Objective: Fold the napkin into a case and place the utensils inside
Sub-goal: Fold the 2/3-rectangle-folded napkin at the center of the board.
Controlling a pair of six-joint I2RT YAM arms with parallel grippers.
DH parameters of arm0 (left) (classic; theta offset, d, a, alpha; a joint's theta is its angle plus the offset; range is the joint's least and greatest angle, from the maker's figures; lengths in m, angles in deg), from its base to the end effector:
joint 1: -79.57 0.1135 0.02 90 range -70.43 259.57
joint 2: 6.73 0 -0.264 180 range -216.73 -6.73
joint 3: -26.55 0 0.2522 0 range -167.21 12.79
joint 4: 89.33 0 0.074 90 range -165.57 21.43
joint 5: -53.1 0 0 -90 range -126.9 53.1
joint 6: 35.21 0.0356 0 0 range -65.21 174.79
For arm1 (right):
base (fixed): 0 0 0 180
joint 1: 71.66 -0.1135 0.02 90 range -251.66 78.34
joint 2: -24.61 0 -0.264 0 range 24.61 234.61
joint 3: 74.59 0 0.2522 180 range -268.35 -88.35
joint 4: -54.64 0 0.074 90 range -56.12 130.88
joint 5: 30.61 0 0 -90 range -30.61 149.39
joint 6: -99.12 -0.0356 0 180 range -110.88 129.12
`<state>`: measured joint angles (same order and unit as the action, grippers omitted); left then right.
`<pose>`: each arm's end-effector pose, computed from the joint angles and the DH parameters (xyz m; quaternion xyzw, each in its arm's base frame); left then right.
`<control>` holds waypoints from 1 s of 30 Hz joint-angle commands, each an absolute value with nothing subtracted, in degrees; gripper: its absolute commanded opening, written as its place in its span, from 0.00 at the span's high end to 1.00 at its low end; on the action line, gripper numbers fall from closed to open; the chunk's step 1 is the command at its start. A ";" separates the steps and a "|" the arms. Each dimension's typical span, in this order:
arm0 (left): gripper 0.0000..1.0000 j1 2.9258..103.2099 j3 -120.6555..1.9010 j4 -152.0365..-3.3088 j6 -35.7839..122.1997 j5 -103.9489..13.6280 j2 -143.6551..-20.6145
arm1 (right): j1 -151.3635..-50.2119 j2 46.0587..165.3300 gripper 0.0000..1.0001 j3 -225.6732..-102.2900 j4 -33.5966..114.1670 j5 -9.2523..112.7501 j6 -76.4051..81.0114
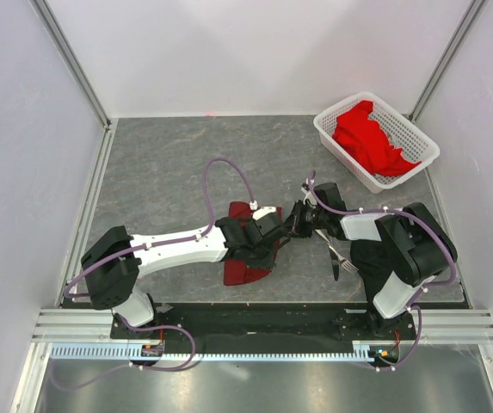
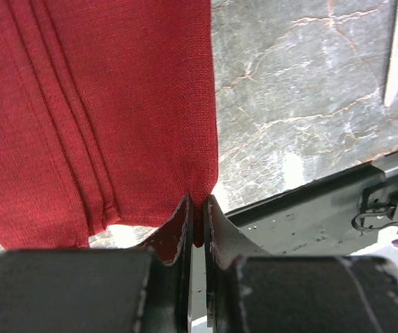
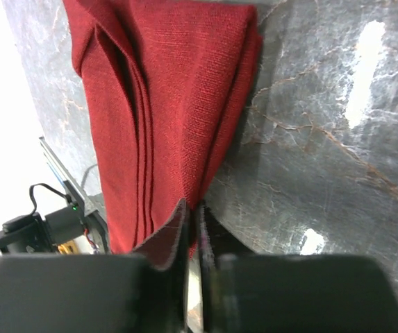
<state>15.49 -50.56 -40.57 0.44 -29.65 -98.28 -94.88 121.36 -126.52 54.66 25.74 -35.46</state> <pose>0.1442 -0.2864 0.2169 0.0677 0.9686 -0.1672 0.1712 0.2711 0.1378 0.1249 0.0545 0.8890 0.4270 0.1563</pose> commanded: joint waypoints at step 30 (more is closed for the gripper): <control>0.94 41.60 -45.39 -55.53 4.87 -32.59 -106.30 | -100.05 118.39 1.00 -135.72 43.52 34.69 -26.04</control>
<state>41.35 -44.94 -51.87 3.13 -31.64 -103.02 -99.12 120.99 -132.82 45.28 32.65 -27.59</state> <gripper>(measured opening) 0.065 0.010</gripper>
